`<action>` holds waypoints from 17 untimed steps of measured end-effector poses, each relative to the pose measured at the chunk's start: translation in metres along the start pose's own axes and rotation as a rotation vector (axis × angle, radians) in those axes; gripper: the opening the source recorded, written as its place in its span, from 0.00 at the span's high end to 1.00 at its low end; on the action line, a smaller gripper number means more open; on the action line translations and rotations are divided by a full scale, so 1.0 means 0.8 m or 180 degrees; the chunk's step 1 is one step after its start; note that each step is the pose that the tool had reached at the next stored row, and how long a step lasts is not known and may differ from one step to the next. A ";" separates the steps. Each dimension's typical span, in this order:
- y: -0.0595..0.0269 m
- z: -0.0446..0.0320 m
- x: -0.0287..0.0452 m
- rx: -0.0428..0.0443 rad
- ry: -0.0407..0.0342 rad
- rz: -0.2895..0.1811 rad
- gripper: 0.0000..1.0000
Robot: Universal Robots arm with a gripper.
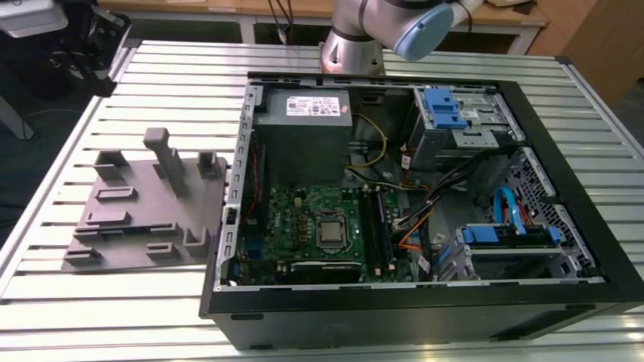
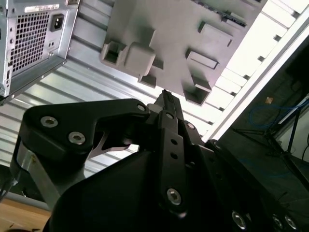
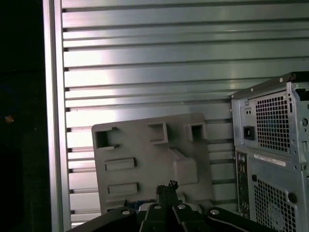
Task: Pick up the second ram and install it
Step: 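Reach for the second ram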
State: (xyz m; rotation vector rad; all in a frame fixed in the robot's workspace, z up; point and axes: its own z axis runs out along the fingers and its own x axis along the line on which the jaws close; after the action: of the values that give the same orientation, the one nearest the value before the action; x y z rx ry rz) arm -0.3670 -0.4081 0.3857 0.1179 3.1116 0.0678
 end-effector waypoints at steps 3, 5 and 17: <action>-0.010 0.0037 0.0041 0.0000 0.0000 0.0000 0.89; -0.016 0.0068 0.0053 0.0000 0.0000 0.0000 0.89; -0.034 0.0329 0.0053 0.0000 0.0001 0.0000 0.89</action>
State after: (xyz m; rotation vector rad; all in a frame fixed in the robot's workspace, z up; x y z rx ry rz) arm -0.3725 -0.4339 0.3581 0.1179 3.1118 0.0677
